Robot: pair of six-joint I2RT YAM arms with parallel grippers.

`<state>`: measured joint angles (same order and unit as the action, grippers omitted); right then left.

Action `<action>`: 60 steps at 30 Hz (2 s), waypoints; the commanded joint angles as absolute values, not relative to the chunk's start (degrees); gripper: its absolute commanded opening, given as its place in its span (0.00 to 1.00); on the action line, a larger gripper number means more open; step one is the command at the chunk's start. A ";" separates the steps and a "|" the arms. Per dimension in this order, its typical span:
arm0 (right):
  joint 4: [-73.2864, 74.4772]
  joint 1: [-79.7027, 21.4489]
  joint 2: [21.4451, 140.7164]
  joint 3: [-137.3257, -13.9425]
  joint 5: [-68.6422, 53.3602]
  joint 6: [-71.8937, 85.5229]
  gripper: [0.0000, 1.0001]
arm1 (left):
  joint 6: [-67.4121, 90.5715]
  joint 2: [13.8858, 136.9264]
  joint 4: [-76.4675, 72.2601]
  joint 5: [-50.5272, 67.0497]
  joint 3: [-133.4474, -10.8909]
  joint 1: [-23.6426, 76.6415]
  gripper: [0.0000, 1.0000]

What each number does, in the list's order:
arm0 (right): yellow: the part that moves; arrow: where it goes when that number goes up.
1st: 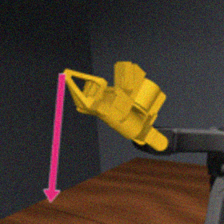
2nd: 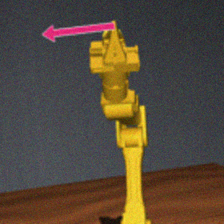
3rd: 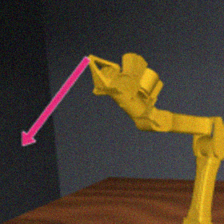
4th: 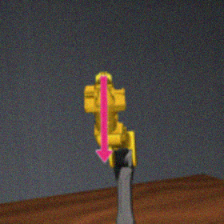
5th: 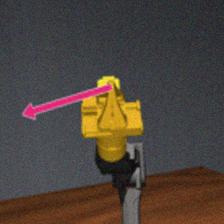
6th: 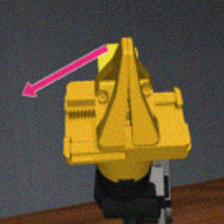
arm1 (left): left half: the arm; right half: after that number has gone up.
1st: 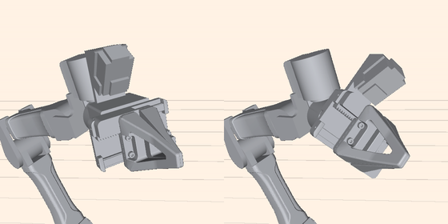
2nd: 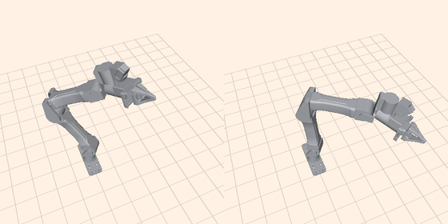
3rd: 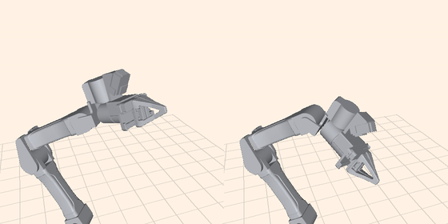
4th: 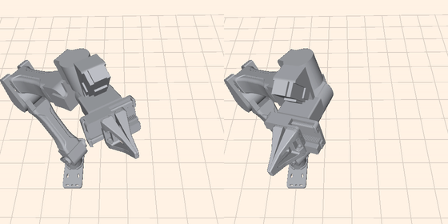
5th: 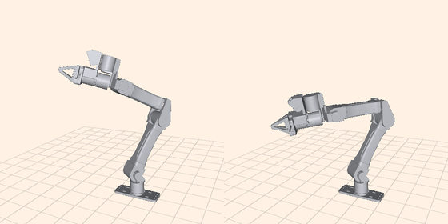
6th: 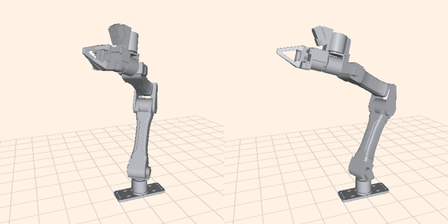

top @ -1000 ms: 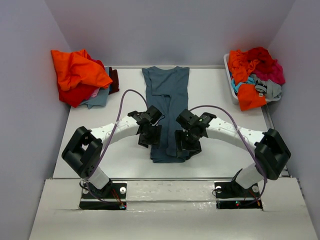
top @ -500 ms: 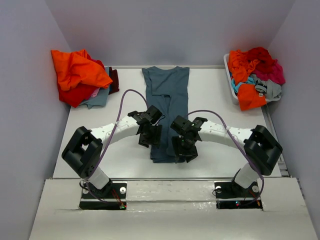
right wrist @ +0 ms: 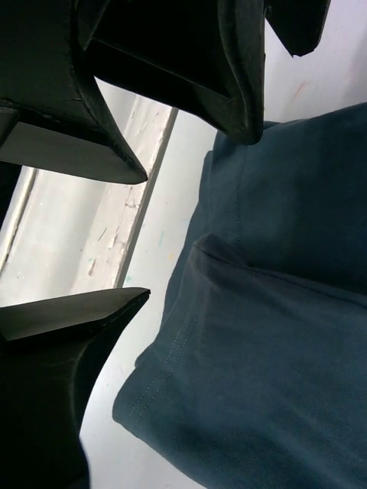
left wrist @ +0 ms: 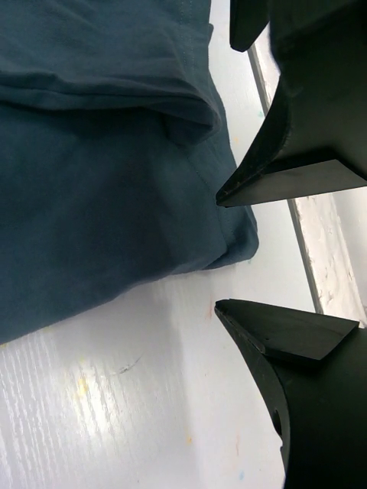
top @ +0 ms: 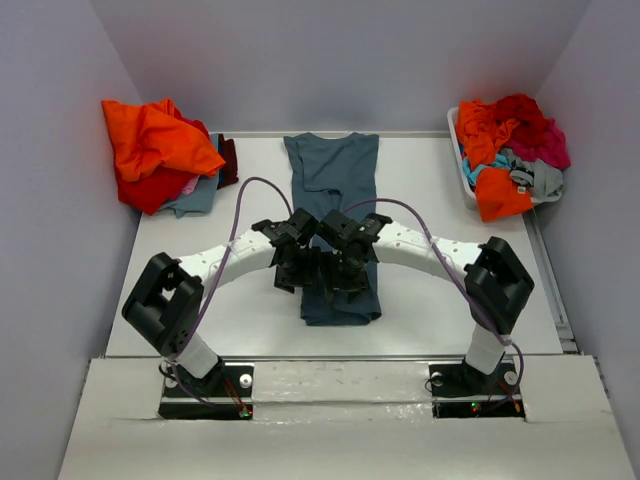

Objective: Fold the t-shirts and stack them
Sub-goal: Fold the tshirt

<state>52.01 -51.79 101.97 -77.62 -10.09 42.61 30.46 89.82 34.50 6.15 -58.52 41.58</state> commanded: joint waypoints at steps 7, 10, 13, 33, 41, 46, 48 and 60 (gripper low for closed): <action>52.03 -52.38 105.73 -81.21 -9.49 41.31 0.62 | 30.94 85.52 35.42 5.36 -59.24 40.96 0.64; 51.24 -52.38 107.13 -81.04 -9.75 41.31 0.61 | 30.76 84.73 35.68 5.36 -59.15 39.82 0.64; 51.06 -52.38 108.63 -81.91 -9.84 41.13 0.61 | 30.59 83.41 35.51 5.62 -58.62 39.29 0.64; 53.17 -52.38 107.76 -82.18 -7.21 42.36 0.28 | 29.36 81.12 34.01 8.61 -56.42 34.80 0.64; 53.35 -52.38 105.73 -79.81 -6.94 43.42 0.18 | 28.74 82.09 34.10 8.61 -57.22 34.80 0.64; 53.96 -52.38 103.89 -78.58 -6.51 44.03 0.07 | 28.65 82.35 33.93 8.88 -56.87 34.80 0.64; 54.75 -52.38 102.23 -78.22 -6.15 44.56 0.07 | 28.65 82.44 33.75 8.88 -56.78 34.80 0.64; 58.27 -52.38 92.47 -73.92 -3.34 48.86 0.07 | 26.90 84.99 34.37 9.32 -57.57 34.80 0.64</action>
